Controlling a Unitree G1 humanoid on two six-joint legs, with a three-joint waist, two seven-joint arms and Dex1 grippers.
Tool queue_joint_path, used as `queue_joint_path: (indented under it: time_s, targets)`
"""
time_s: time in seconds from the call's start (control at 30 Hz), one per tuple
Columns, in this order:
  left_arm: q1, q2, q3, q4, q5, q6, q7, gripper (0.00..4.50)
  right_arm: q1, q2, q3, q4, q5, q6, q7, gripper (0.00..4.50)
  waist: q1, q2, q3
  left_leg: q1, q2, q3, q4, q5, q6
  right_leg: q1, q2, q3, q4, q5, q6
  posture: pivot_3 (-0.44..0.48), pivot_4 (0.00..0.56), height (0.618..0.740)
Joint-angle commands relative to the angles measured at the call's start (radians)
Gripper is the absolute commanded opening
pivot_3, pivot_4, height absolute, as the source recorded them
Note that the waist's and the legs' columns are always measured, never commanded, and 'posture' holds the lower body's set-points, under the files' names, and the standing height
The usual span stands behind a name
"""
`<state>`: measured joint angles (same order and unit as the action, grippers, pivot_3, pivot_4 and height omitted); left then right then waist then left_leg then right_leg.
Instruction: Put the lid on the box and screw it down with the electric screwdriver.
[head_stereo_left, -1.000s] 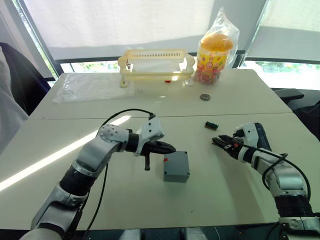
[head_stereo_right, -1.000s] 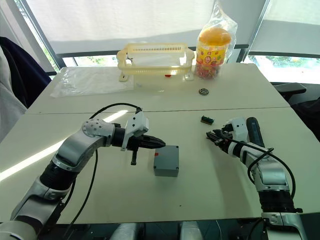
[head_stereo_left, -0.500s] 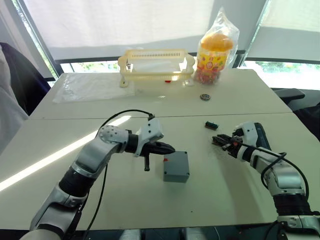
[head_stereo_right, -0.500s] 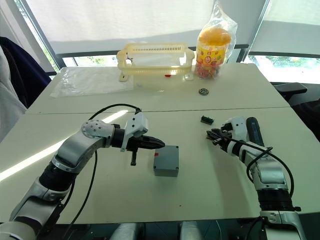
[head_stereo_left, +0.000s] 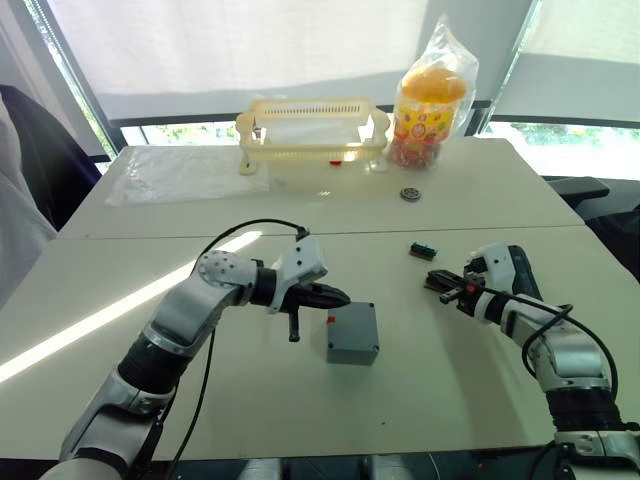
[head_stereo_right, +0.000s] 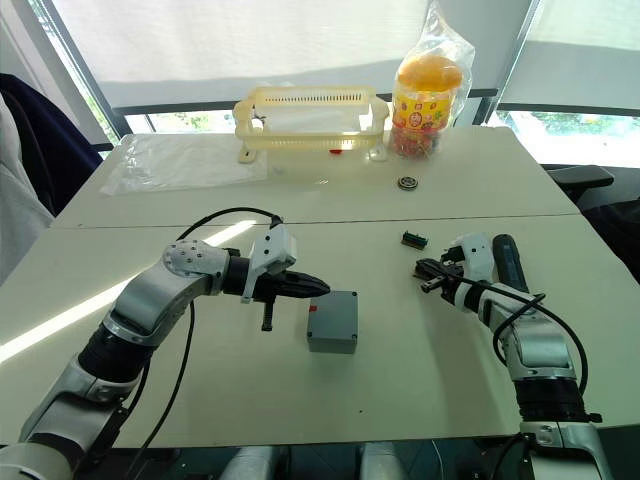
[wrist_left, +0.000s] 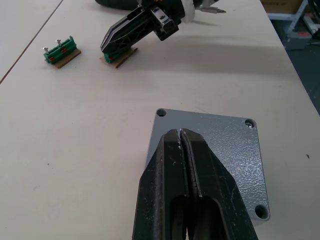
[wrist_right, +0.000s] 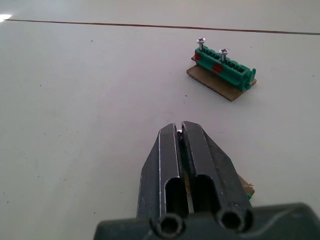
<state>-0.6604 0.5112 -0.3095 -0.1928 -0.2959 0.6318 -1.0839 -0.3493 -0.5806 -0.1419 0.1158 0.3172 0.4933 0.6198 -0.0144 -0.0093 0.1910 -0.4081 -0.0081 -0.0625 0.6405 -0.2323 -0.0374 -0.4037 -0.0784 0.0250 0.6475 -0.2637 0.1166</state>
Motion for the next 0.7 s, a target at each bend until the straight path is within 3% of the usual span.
queue_joint_path:
  time_s: [0.03, 0.37, 0.57, 0.7]
  targets:
    - [-0.004, 0.003, 0.005, -0.023, -0.011, -0.009, -0.001, 0.0, -0.017, -0.025, -0.032, -0.076, 0.008, 0.001, -0.004, 0.05, 0.0, 0.0, 0.0, 0.0, 0.0, 0.0, 0.0, 0.0, 0.0, 0.0, 0.0, 0.0, 0.0, 0.0, 0.0, 0.0, 0.15, 0.74]
    - [0.0, 0.012, 0.006, -0.033, -0.012, -0.019, -0.011, 0.0, -0.017, -0.066, -0.055, -0.199, 0.027, 0.054, -0.002, 0.05, 0.0, 0.0, 0.0, 0.0, 0.0, 0.0, 0.0, 0.0, 0.0, 0.0, 0.0, 0.0, 0.0, 0.0, 0.0, 0.0, 0.15, 0.74]
    - [0.021, 0.094, -0.027, -0.087, 0.051, -0.074, -0.032, 0.0, -0.021, -0.086, -0.101, -0.425, 0.149, 0.22, -0.01, 0.05, -0.003, 0.0, 0.0, 0.0, 0.0, 0.0, -0.001, 0.0, 0.0, 0.0, 0.0, 0.0, 0.0, 0.0, 0.0, 0.0, 0.15, 0.74]
    - [0.048, 0.108, -0.019, -0.14, 0.013, -0.046, -0.045, 0.0, 0.044, -0.073, -0.079, -0.655, 0.337, 0.389, 0.016, 0.05, 0.001, 0.0, 0.0, 0.0, 0.001, -0.001, -0.001, 0.0, 0.0, 0.0, 0.0, 0.0, 0.0, 0.0, 0.0, 0.0, 0.15, 0.74]
